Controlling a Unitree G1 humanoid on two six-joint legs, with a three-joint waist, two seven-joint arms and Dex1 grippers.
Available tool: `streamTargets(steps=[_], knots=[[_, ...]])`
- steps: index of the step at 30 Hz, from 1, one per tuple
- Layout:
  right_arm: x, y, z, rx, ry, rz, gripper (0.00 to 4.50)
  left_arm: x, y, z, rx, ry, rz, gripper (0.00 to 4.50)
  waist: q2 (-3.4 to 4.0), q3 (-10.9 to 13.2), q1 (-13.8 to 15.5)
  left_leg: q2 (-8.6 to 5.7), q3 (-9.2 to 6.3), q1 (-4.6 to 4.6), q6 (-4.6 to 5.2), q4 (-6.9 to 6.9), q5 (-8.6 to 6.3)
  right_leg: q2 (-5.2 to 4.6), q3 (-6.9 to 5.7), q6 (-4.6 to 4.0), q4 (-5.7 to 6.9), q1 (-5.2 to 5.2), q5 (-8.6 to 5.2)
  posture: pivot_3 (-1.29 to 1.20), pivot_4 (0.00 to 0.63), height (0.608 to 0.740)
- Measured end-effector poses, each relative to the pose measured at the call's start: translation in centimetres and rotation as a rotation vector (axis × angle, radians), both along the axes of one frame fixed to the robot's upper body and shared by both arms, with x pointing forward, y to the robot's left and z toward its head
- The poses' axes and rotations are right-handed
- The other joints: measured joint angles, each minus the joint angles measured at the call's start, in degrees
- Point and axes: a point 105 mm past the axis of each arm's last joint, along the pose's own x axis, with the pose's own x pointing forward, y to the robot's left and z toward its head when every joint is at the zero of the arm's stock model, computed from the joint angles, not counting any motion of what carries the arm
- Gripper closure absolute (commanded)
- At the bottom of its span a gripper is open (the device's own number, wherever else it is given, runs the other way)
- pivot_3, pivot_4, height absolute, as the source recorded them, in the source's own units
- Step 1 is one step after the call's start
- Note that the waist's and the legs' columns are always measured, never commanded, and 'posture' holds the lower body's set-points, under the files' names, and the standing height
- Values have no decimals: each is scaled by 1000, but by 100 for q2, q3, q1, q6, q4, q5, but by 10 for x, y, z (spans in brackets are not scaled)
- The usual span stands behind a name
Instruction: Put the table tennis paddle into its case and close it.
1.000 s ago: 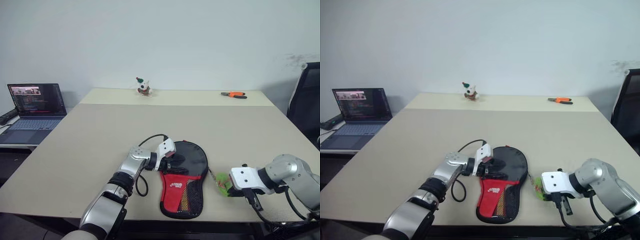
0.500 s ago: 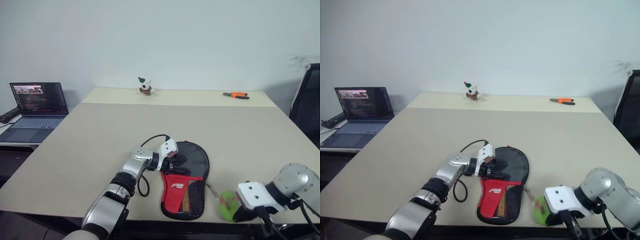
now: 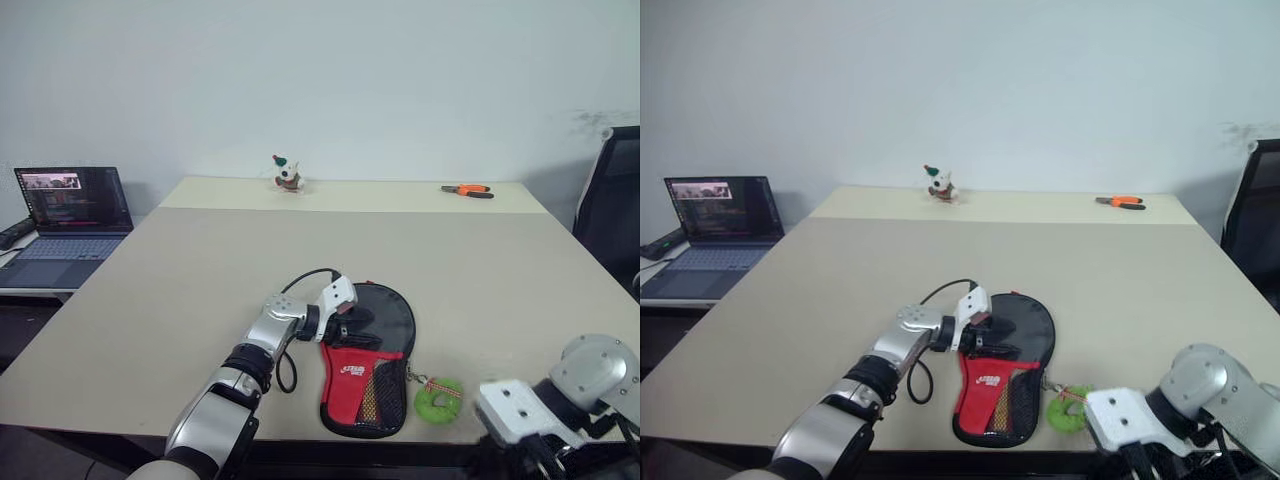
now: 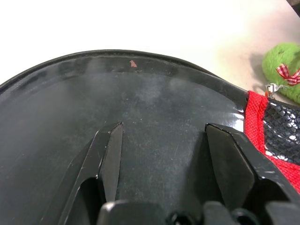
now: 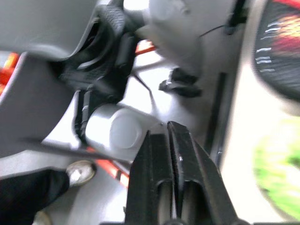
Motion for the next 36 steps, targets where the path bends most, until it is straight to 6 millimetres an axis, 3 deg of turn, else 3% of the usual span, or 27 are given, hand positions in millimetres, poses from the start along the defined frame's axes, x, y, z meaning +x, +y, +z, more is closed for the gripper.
streamTargets(steps=[3, 6, 9, 15, 23, 26, 36], knots=[[14, 2, 8, 42, -20, -70, 2658, 0, -1, 0, -2, 1, -2, 1450, -1, 0, 5, 0, -1, -2, 0, 0, 0, -1, -1, 0, -3, 0, 0, 0, 150, 740], [42, -1, 14, 86, -92, -195, 1664, -1, -2, 0, -2, 5, -5, 1450, -1, 0, 4, -1, 1, -1, 0, 0, 0, -2, 1, 0, -3, 0, 0, 0, 150, 740], [70, -15, 6, 78, -168, -342, 653, -4, -2, 1, -2, 7, -26, 1450, -1, 0, 14, 0, -2, -5, 1, -2, 0, -1, -1, -1, -6, -2, 0, 0, 150, 740], [90, -26, -22, 45, -194, -440, 653, -6, -1, 1, 3, 7, -49, 1450, 1, 0, 0, -2, 0, -6, 2, -6, -1, 0, 1, -1, -7, -5, 0, 0, 150, 740], [87, -27, -47, 8, -169, -434, 653, -5, 1, 1, 9, -2, -48, 1450, 0, 0, -4, -1, -1, -5, 2, -5, -1, 3, 1, -1, -3, -4, 0, 0, 150, 740], [87, -22, -51, 20, -170, -434, 1239, -5, 2, 1, 12, -4, -46, 1450, 0, 0, -5, -1, 0, -2, 2, -4, -1, 3, 2, -1, -2, -3, 0, 0, 150, 740], [79, -14, -51, 17, -157, -389, 4402, -7, 1, 0, 21, -20, -62, 1450, 0, -1, -9, -1, 0, 0, 2, -1, -1, 4, 3, -1, 3, -2, 0, 0, 150, 740]])
